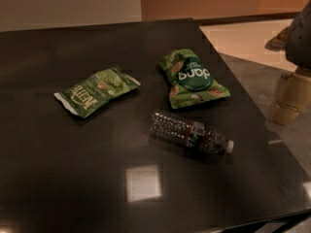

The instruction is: Place water bottle upright

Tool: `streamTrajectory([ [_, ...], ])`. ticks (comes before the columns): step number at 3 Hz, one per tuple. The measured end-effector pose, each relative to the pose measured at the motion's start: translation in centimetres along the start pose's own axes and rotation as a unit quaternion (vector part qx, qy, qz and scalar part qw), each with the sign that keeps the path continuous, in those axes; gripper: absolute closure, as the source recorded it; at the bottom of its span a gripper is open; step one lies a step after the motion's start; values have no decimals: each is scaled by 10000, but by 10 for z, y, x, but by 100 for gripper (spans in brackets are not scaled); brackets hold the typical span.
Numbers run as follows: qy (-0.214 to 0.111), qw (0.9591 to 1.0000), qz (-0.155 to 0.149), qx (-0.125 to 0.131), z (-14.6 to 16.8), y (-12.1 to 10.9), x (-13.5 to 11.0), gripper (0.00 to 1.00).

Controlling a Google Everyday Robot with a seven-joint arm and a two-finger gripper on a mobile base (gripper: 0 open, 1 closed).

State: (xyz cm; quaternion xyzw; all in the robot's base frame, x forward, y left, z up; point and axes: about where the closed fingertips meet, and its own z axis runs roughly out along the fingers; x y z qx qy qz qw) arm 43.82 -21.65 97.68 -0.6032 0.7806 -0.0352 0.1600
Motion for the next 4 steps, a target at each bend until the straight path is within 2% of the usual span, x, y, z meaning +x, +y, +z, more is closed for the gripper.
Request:
streamTrajectory([
  [1, 0, 10000, 0, 1, 0, 0, 0, 0],
  [2, -156, 9993, -340, 1, 1, -1, -9, 0],
  [3, -513, 9929, -1070, -93, 7, -1, -28, 0],
  [4, -930, 9766, -1924, -230, 17, -1, -47, 0],
])
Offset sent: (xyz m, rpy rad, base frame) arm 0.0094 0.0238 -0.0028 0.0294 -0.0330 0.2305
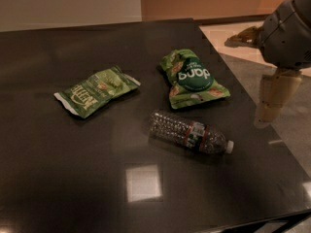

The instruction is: Place water bottle upright

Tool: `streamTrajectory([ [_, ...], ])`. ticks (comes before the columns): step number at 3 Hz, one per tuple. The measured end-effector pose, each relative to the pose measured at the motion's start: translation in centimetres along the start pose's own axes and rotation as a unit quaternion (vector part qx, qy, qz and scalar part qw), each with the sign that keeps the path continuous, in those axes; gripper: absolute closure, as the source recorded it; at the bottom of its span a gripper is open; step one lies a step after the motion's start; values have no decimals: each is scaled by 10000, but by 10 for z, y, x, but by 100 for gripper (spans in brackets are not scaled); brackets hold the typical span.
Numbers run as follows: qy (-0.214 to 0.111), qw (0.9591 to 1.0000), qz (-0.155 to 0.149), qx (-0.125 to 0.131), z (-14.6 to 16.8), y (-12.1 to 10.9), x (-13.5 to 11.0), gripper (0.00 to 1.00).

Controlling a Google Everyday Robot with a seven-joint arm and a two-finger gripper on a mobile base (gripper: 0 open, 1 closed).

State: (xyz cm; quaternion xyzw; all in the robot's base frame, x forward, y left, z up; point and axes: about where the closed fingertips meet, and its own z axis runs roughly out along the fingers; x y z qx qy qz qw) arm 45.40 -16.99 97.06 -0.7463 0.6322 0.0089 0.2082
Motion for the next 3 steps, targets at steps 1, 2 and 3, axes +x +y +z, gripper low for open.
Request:
streamTrajectory([
  [1, -514, 9930, -1009, -337, 17, -9, -17, 0],
  [2, -795, 9730, -2064, -652, 29, -13, -30, 0],
  [3, -890, 9404, -3177, -821, 41, -15, -40, 0],
])
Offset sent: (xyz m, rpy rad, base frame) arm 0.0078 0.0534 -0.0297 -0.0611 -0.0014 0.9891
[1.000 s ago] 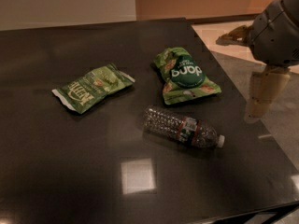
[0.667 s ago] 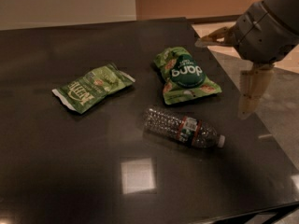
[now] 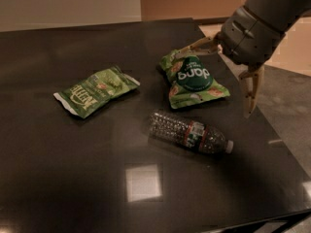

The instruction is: Place water bottle upright

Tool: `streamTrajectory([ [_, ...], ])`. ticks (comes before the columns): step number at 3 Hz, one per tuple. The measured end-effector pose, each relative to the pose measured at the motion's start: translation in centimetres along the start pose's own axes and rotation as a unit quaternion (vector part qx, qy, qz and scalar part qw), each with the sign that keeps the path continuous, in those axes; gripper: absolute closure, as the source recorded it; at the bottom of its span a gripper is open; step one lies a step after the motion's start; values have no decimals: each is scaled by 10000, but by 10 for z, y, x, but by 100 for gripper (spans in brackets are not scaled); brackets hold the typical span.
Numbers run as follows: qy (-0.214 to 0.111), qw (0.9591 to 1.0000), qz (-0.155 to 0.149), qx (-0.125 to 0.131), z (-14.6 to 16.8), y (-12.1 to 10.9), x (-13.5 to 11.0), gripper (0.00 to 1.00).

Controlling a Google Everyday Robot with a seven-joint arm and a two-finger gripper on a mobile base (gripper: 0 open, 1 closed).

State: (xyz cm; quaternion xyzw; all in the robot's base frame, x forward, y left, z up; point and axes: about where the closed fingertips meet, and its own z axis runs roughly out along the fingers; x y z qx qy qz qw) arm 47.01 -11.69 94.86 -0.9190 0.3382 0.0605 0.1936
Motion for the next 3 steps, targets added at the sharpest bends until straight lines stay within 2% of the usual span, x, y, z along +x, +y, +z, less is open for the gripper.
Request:
streamTrajectory([
  [1, 62, 9957, -919, -26, 10, 3, -5, 0],
  [2, 238, 9841, -1755, -127, 18, 13, -9, 0],
  [3, 519, 9639, -2593, -313, 24, 27, -12, 0],
])
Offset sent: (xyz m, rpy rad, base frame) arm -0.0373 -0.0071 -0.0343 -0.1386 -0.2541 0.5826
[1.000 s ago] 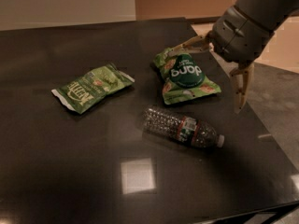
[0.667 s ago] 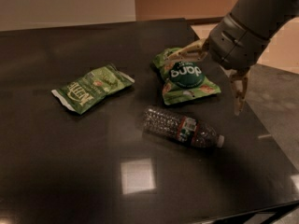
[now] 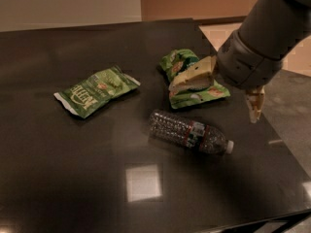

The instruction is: Place water bottle upright

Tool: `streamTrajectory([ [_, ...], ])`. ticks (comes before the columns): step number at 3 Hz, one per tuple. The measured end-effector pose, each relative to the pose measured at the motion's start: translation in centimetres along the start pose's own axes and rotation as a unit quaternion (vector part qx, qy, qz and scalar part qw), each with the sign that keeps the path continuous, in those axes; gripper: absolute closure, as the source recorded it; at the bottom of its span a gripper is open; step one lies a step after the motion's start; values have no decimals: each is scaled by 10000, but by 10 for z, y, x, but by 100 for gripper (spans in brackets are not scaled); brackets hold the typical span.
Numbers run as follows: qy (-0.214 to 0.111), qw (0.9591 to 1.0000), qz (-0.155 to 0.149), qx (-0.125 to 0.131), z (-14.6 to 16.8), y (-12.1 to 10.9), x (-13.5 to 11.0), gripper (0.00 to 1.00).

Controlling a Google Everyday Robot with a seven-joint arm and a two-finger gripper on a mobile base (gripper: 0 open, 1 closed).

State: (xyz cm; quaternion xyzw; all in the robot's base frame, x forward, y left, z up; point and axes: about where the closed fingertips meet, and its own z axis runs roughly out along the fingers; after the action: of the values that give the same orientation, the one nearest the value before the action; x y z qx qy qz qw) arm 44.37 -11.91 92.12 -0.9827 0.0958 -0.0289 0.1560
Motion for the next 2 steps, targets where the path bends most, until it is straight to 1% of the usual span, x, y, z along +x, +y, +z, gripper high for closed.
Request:
streamTrajectory([
  [1, 8, 9997, -231, 7, 1, -1, 1, 0],
  [2, 8, 9997, -231, 7, 1, -1, 1, 0],
])
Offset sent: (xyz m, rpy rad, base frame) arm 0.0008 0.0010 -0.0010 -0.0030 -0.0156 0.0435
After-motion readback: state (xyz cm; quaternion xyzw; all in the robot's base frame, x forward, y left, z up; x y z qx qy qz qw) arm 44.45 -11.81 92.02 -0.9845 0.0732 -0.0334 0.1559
